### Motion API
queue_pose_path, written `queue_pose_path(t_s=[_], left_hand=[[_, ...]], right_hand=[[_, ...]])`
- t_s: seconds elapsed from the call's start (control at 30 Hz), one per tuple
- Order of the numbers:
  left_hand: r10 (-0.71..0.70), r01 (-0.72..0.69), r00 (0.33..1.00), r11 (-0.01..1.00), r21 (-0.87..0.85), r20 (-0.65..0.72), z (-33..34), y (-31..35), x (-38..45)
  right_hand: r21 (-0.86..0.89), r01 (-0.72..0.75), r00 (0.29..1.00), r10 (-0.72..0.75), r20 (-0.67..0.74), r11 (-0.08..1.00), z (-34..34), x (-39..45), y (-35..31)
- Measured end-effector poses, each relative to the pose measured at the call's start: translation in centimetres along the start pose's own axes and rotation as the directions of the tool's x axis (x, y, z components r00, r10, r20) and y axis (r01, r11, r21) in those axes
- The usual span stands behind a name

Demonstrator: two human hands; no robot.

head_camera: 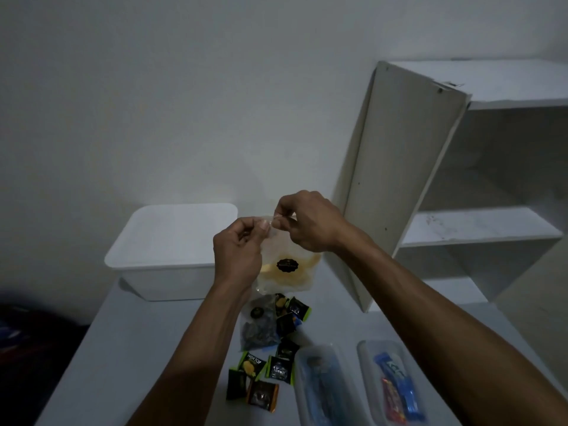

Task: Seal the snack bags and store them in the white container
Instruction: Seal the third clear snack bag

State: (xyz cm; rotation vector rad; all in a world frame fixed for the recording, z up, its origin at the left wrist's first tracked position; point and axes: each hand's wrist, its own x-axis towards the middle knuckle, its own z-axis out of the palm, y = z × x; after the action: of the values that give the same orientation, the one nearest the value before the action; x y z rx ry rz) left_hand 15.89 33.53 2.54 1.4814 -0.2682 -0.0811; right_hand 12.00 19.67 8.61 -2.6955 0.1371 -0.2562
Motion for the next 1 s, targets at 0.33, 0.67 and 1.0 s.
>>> queue_pose_path(t_s=[0.33,0.67,1.0], left_hand=[[-0.003,0.004,0.996,1.0,-0.002,0.089,-0.7,0.2,0.1],[0.023,-0.024,0.999,0.999,0.044,0.032,-2.7,-0.1,0.3],[0.046,-0.05,0.998,0.995,0.082,0.047,-4.6,1.1,0.5]], right_hand=[[-0.009,0.002,1.0,-0.002,0.031,1.0,-0.6,-0.3,0.9],[-0.018,0.017,0.999,-0.016,0.034,1.0,-0.2,-0.4,-0.6],[0.088,0.024,0.999,-0.027,0.033,0.996,0.2,-0.6,-1.2]])
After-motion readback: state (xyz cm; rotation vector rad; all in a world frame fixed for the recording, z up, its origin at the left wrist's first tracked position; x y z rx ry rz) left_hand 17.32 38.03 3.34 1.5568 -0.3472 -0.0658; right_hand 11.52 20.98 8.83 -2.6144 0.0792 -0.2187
